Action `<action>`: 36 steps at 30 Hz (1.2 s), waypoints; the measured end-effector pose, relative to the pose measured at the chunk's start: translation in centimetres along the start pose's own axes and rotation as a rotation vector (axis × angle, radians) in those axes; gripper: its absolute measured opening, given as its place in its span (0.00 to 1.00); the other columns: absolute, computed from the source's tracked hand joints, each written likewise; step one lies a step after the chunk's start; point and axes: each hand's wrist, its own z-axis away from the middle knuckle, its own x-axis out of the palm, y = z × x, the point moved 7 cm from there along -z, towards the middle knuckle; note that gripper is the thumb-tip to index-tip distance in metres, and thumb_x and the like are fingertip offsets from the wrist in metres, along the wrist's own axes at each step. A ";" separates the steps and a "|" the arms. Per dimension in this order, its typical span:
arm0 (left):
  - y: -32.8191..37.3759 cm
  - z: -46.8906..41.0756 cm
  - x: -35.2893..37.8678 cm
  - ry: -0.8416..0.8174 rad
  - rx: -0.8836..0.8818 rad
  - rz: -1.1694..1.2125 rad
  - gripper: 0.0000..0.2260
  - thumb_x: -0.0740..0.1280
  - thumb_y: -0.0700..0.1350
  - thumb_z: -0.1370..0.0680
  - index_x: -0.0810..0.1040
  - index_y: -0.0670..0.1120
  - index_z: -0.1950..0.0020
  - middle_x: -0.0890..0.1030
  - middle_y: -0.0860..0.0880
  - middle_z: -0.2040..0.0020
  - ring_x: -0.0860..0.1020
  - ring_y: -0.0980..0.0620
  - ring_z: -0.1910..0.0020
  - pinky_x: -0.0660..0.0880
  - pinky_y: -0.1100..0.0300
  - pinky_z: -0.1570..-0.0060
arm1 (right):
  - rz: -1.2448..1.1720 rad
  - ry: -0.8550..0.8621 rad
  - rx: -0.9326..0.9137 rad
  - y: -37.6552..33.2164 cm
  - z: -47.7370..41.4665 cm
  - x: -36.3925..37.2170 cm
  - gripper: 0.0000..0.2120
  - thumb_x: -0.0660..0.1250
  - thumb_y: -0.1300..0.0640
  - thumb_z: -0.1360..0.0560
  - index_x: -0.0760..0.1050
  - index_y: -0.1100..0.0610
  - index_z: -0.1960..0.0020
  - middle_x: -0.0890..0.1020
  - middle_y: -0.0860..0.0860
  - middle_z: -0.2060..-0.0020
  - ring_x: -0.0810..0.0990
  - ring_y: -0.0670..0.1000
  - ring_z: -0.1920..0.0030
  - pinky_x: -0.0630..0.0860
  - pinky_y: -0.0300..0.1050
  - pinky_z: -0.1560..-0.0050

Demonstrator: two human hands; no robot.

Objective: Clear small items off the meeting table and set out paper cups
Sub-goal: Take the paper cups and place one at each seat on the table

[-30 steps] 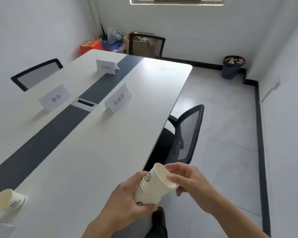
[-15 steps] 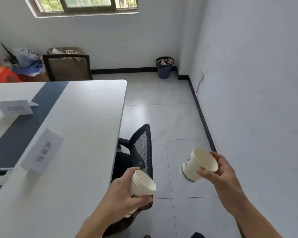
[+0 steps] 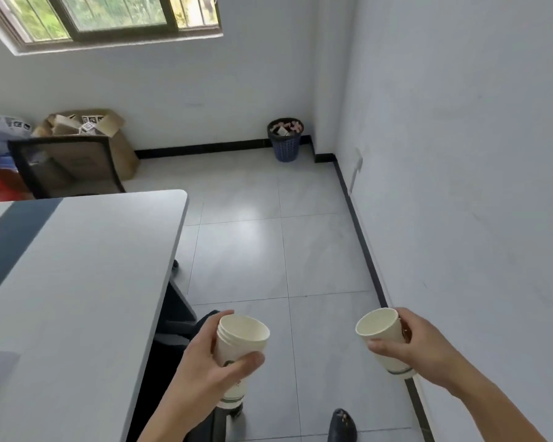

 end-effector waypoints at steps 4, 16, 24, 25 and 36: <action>1.3 -3.6 0.2 0.048 -0.052 0.017 0.32 0.79 0.58 0.41 0.73 0.63 0.40 0.82 0.56 0.48 0.81 0.58 0.51 0.79 0.65 0.56 | 0.061 -0.089 -0.086 -5.7 -7.3 -1.9 0.27 0.80 0.41 0.41 0.75 0.42 0.46 0.84 0.42 0.54 0.82 0.42 0.52 0.79 0.42 0.52; -1.1 -17.7 -10.3 0.405 -0.242 0.211 0.31 0.80 0.53 0.45 0.77 0.53 0.43 0.84 0.46 0.52 0.83 0.52 0.54 0.78 0.63 0.58 | 0.285 -0.457 -0.210 -19.8 -26.9 4.3 0.27 0.79 0.40 0.41 0.76 0.41 0.45 0.83 0.40 0.54 0.82 0.42 0.54 0.80 0.41 0.51; 3.9 -27.8 -18.3 0.463 -0.178 0.196 0.33 0.79 0.60 0.43 0.72 0.62 0.40 0.82 0.53 0.49 0.81 0.58 0.50 0.78 0.62 0.53 | 0.305 -0.508 -0.363 -32.4 -38.9 8.6 0.27 0.78 0.37 0.42 0.76 0.39 0.46 0.83 0.40 0.53 0.82 0.42 0.53 0.77 0.38 0.55; 3.8 -28.0 -19.4 0.496 -0.192 0.203 0.33 0.79 0.60 0.43 0.72 0.63 0.40 0.82 0.54 0.48 0.81 0.59 0.50 0.78 0.63 0.54 | 0.316 -0.549 -0.355 -33.0 -40.2 9.8 0.27 0.78 0.38 0.42 0.77 0.40 0.46 0.83 0.41 0.54 0.82 0.43 0.54 0.78 0.39 0.54; 0.4 -28.4 -24.6 0.974 -0.451 0.367 0.36 0.81 0.52 0.42 0.73 0.50 0.37 0.84 0.49 0.49 0.83 0.57 0.52 0.78 0.66 0.56 | 0.533 -0.962 -0.465 -44.3 -54.9 24.5 0.27 0.77 0.37 0.42 0.76 0.40 0.45 0.84 0.37 0.55 0.83 0.39 0.55 0.80 0.39 0.55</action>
